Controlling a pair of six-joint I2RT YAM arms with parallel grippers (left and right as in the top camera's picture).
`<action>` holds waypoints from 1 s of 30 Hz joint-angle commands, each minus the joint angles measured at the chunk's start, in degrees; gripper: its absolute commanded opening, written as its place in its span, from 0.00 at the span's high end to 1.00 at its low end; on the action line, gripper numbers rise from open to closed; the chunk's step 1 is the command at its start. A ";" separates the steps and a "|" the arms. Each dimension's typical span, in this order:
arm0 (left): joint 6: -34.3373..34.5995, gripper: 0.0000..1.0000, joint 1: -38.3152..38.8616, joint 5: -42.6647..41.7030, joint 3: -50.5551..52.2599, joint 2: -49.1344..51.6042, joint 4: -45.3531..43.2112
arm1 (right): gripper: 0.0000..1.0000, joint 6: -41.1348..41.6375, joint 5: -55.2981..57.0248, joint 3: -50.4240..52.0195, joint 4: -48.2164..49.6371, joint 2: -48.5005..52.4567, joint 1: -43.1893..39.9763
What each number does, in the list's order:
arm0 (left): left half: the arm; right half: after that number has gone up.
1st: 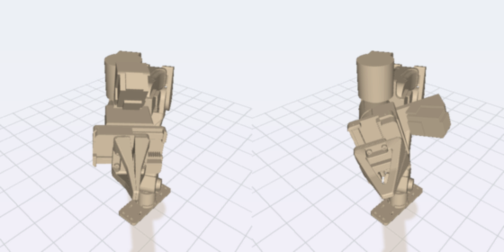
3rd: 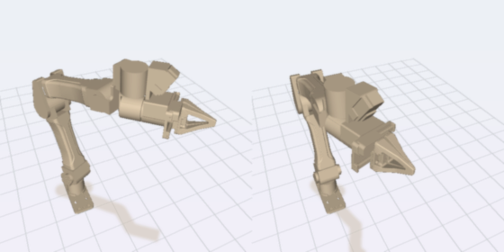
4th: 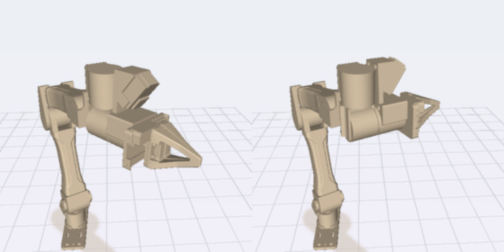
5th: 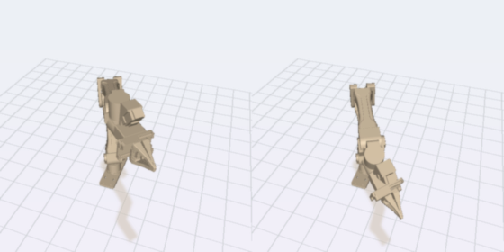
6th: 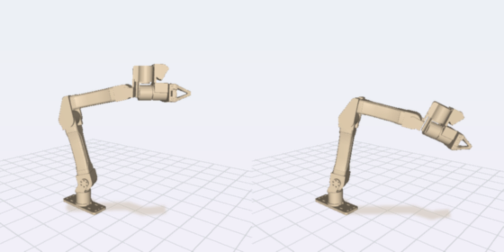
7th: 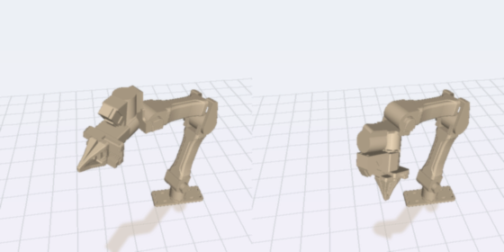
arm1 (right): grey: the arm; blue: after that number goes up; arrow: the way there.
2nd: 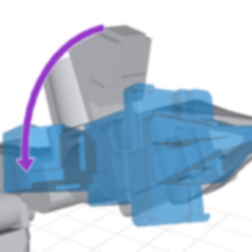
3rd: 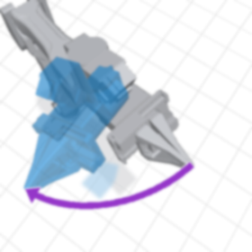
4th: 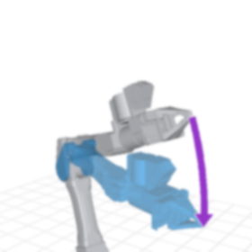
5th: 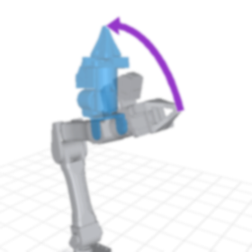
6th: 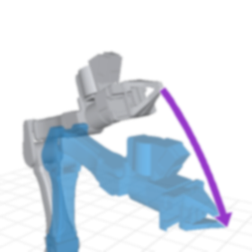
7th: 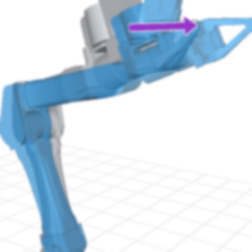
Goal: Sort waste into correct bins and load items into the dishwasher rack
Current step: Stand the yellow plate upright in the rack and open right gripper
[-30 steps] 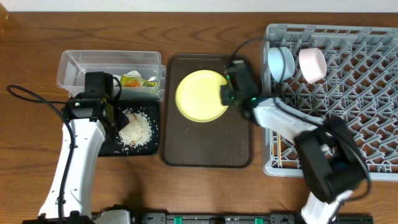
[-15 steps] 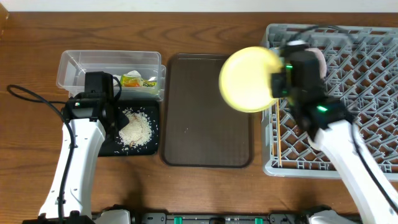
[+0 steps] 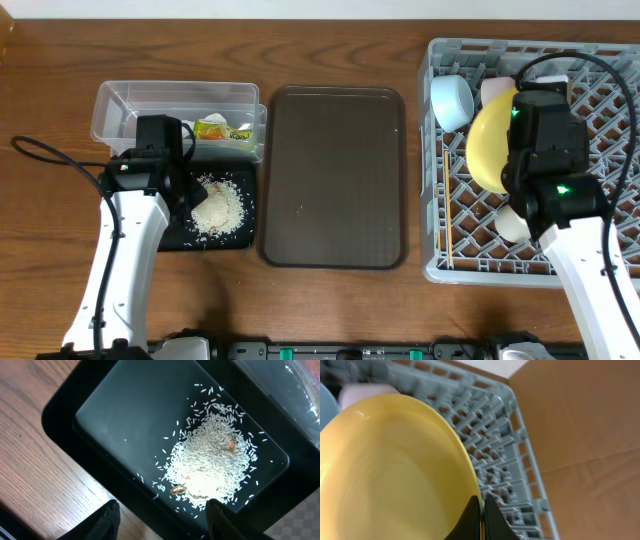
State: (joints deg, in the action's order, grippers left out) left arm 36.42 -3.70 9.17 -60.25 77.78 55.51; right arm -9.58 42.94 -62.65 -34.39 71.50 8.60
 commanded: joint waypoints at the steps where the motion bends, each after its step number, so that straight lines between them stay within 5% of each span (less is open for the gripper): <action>1: 0.55 0.42 -0.24 0.28 -0.20 -0.63 0.15 | 0.99 -2.80 5.99 -0.28 -0.37 1.81 -0.33; 14: 0.55 0.42 -0.24 0.28 -0.20 -0.63 0.15 | 0.98 5.11 -6.56 -0.28 1.01 7.69 1.90; 20: 0.55 0.42 -0.24 0.28 -0.20 -0.63 0.17 | 0.55 13.55 -11.98 -0.28 2.36 7.56 1.90; 25: 0.33 0.27 -0.24 0.28 -0.22 -0.70 0.17 | 0.51 20.85 -18.47 -0.28 -0.66 7.48 1.22; 30: -6.86 0.23 -0.17 -3.78 -0.52 -0.74 -0.68 | 0.44 32.33 -25.24 -0.28 -6.01 6.95 -1.64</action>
State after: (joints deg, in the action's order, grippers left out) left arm 34.06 -3.70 7.99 -60.25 77.78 55.16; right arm 13.04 23.53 -62.65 -39.11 79.22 8.86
